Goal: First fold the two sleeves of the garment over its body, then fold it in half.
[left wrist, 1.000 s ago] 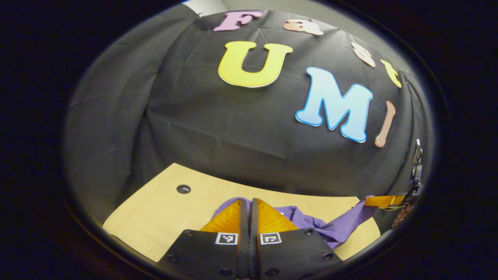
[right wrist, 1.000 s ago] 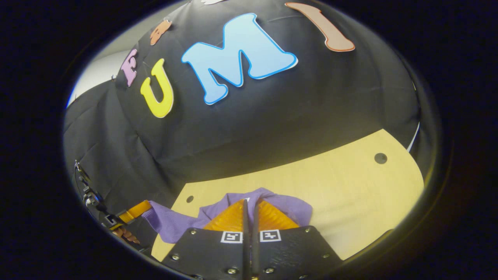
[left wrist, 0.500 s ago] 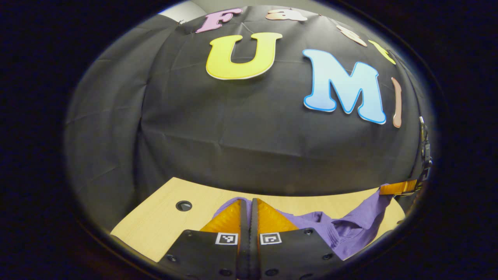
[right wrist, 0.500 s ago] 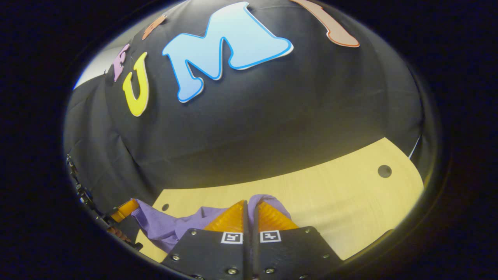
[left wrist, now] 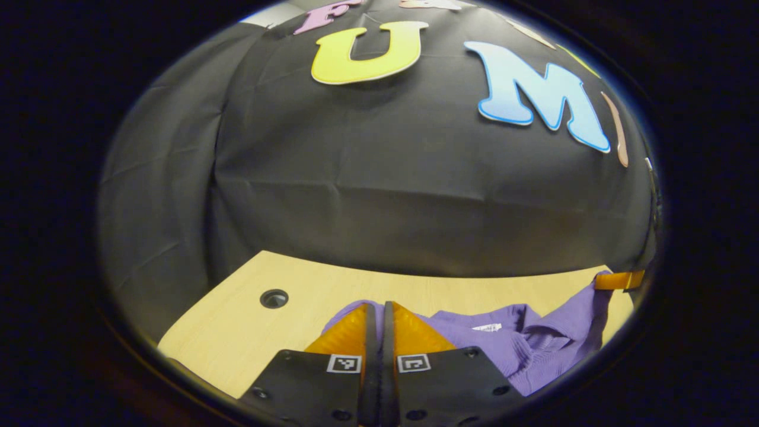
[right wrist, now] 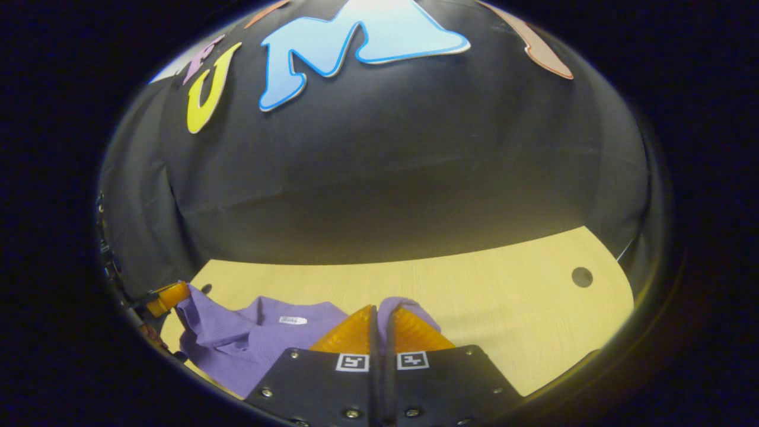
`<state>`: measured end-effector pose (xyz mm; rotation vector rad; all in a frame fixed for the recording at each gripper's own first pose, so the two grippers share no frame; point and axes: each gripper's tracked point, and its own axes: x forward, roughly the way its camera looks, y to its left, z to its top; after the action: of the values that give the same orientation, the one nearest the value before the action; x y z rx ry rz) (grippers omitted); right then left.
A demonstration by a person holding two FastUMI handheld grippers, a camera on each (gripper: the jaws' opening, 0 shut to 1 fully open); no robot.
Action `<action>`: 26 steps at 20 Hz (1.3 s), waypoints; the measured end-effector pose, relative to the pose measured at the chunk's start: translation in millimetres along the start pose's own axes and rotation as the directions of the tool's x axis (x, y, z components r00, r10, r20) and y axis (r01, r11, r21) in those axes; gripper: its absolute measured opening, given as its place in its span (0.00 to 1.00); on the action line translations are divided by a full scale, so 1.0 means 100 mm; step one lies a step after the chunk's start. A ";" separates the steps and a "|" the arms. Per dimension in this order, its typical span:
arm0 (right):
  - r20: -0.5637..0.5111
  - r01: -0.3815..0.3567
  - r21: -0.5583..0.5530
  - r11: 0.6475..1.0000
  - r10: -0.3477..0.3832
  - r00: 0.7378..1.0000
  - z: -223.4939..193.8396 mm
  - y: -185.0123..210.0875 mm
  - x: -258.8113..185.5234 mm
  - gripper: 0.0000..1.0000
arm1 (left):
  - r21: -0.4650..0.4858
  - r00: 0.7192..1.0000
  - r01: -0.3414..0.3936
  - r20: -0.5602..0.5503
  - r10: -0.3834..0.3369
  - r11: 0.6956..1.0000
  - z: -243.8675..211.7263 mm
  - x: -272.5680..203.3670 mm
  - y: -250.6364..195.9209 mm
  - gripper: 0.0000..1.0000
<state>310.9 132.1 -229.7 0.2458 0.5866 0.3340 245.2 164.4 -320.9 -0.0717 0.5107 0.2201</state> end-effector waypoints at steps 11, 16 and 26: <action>0.025 0.075 -0.202 0.976 -0.072 0.997 0.09 0.05 -0.28 0.73 | 0.011 1.000 0.010 -0.009 -0.010 1.000 0.12 -0.27 -0.17 0.84; 0.142 0.134 -0.210 0.969 -0.106 0.984 0.52 0.14 -0.83 0.88 | -0.015 0.998 0.028 0.062 -0.027 0.999 0.48 -0.74 -0.15 0.84; 0.369 0.220 -0.187 0.957 -0.139 0.919 0.95 0.69 -2.35 0.88 | 0.012 0.969 0.086 0.231 -0.087 0.996 1.17 -2.19 -0.02 0.95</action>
<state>165.5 95.2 -14.4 0.0281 0.2096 0.1678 115.1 135.2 -111.5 -0.0655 0.2746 0.1399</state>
